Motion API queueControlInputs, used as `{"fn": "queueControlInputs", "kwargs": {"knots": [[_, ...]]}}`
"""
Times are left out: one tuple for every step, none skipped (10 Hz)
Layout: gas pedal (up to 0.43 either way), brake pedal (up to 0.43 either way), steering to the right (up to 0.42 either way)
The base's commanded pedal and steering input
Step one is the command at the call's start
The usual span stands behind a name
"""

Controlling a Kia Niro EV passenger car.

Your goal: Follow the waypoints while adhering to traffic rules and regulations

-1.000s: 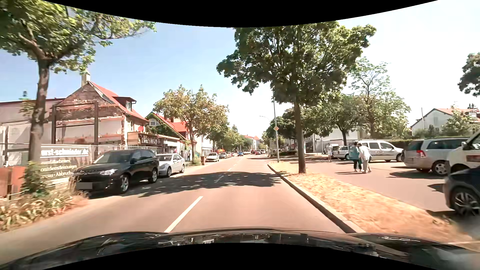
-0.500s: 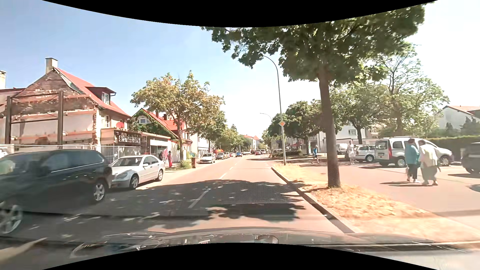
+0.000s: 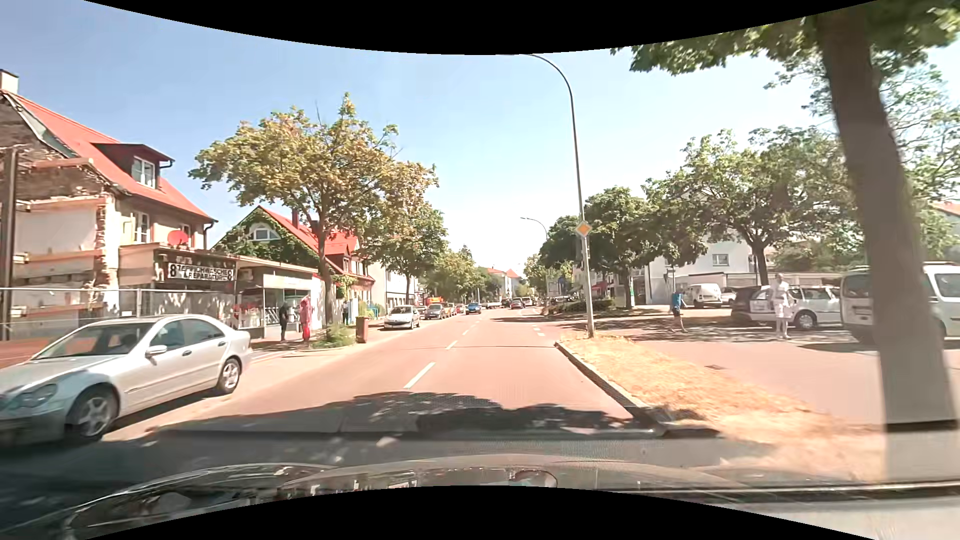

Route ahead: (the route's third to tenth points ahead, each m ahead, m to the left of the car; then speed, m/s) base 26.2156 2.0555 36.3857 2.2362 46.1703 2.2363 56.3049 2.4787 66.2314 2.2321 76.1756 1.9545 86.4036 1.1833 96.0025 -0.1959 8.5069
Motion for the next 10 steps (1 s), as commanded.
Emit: {"fn": "queueControlInputs", "kwargs": {"knots": [[0.118,0.000,0.000],[0.118,0.000,0.000],[0.118,0.000,0.000],[0.130,0.000,0.001],[0.130,0.000,0.001],[0.130,0.000,0.000],[0.130,0.000,0.001],[0.130,0.000,0.000],[0.130,0.000,0.000],[0.130,0.000,0.000]]}}
